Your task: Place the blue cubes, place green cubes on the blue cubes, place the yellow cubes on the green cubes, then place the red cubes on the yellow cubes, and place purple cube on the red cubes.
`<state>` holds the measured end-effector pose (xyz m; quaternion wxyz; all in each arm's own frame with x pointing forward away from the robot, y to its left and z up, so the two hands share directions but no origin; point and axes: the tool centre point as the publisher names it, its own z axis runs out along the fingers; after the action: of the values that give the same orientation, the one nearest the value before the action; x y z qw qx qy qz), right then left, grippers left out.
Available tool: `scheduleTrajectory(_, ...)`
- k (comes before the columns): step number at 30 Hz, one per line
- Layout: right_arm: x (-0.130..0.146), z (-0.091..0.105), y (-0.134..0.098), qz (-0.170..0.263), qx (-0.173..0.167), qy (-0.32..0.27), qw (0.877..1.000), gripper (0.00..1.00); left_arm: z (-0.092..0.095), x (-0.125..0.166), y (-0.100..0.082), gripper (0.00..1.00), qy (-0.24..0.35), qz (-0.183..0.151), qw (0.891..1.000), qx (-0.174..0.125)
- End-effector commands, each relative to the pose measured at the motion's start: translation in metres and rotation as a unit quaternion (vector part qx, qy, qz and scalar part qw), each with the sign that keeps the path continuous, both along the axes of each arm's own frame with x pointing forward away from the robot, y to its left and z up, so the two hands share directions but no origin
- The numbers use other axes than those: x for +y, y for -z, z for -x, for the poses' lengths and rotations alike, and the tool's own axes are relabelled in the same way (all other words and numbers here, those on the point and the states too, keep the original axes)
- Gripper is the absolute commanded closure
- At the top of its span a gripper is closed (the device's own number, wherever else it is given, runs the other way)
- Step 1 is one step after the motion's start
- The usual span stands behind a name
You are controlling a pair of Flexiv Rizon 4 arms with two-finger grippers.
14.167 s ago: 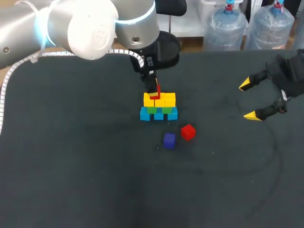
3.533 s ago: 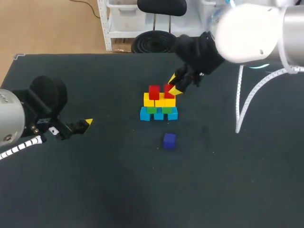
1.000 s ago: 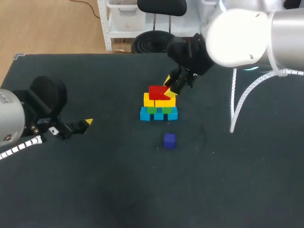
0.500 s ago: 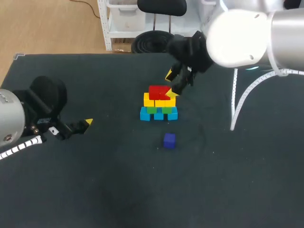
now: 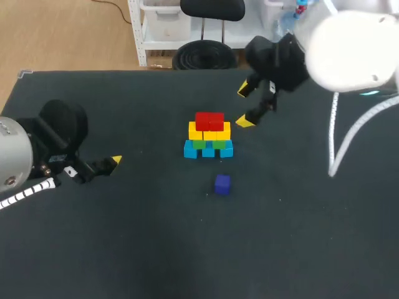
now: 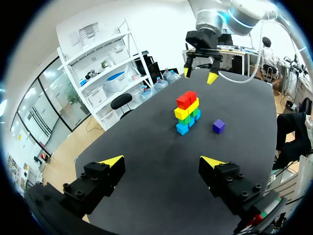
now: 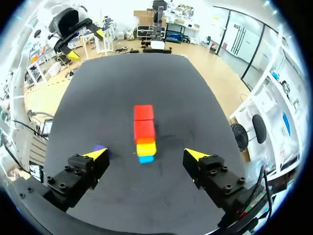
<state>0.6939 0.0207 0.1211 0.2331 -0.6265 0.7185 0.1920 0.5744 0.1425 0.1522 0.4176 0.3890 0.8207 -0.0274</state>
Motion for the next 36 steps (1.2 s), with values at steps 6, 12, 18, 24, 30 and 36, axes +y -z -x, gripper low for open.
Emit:
scheduleTrajectory(6, -0.02, 0.071, -0.007, -0.003, -0.019, 0.036, 0.999, 0.0, 0.001, -0.002, 0.002, 0.0, -0.005, -0.002, 1.0, -0.004)
scheduleTrajectory(12, -0.016, 0.115, 0.009, 0.016, -0.012, 0.028, 0.999, 0.0, 0.001, -0.002, 0.002, 0.0, -0.005, -0.002, 1.0, -0.004)
scheduleTrajectory(18, -0.001, 0.141, 0.036, 0.032, 0.005, 0.011, 0.999, 0.0, 0.001, -0.002, 0.002, 0.0, -0.005, -0.002, 1.0, -0.004)
scheduleTrajectory(24, 0.008, 0.136, 0.062, 0.058, 0.021, 0.042, 0.997, 0.0, 0.001, -0.002, 0.002, 0.0, -0.005, -0.002, 1.0, -0.004)
scheduleTrajectory(30, 0.018, 0.128, 0.079, 0.078, 0.036, 0.045, 0.995, 0.0, 0.001, -0.002, 0.002, 0.0, -0.005, -0.002, 1.0, -0.004)
scheduleTrajectory(36, 0.025, 0.126, 0.089, 0.092, 0.046, 0.028, 0.994, 0.0, 0.001, -0.002, 0.002, 0.0, -0.005, -0.002, 1.0, -0.004)
